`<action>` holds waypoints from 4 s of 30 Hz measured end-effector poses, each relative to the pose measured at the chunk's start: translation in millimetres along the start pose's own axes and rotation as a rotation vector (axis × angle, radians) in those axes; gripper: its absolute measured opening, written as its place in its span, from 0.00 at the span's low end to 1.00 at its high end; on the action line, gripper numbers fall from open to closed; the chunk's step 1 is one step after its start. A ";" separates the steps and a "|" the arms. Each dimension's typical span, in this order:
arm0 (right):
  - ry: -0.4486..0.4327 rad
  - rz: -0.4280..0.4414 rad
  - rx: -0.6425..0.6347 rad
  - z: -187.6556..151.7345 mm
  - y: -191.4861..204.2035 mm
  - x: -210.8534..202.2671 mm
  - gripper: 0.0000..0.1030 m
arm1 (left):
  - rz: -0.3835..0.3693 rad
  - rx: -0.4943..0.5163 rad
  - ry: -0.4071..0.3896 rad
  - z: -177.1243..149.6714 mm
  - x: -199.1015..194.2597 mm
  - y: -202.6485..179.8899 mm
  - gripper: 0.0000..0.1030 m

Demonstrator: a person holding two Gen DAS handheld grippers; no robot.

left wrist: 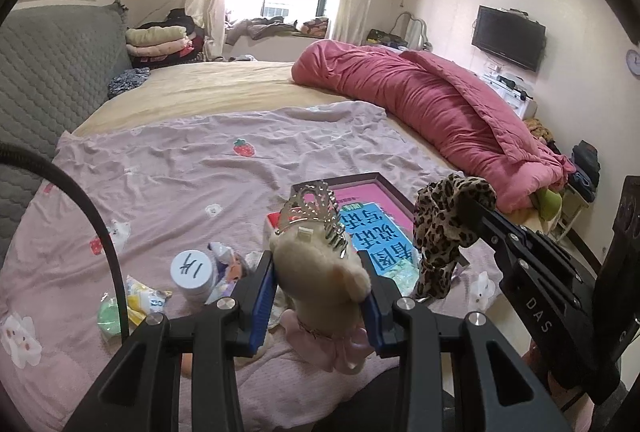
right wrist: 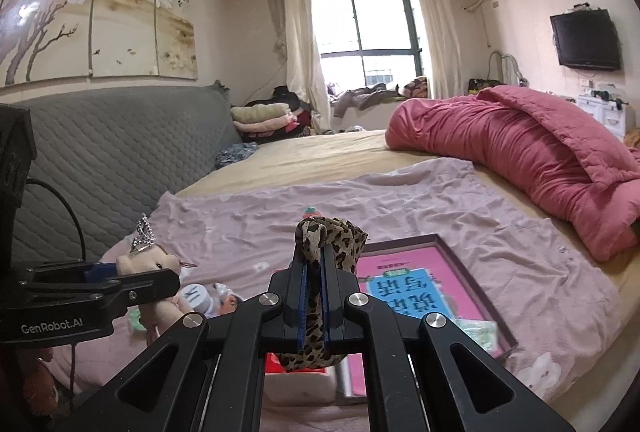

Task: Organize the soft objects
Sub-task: 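Lower the teddy bear and leopard-print cloth over the pink book, then open the right gripper to drop the leopard cloth while the left releases the crowned bear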

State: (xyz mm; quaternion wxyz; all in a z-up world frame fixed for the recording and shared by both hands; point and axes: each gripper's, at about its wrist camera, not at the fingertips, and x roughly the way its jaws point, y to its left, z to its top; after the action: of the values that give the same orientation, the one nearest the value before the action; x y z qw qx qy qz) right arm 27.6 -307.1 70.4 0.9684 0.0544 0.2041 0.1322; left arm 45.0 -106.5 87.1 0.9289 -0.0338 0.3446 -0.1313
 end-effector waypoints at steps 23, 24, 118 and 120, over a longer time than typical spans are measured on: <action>-0.023 -0.120 0.135 5.2 -91.5 -11.1 0.05 | -0.081 0.082 0.073 19.5 66.1 -57.5 0.38; -0.021 -0.124 0.141 4.4 -94.6 -9.2 0.05 | -0.082 0.087 0.083 19.2 74.0 -59.8 0.38; 0.226 -0.292 0.240 -94.3 -172.9 102.8 0.65 | -0.056 0.163 0.403 6.4 281.2 -97.1 0.39; 0.224 -0.296 0.251 -94.3 -175.3 101.8 0.65 | -0.054 0.162 0.402 6.4 281.1 -95.9 0.39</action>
State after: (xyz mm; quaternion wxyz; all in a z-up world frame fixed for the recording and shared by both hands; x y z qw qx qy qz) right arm 119.7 -442.0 -82.2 0.9342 0.1287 0.3310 -0.0324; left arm 232.7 -274.2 -70.8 0.8374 0.0585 0.5101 -0.1875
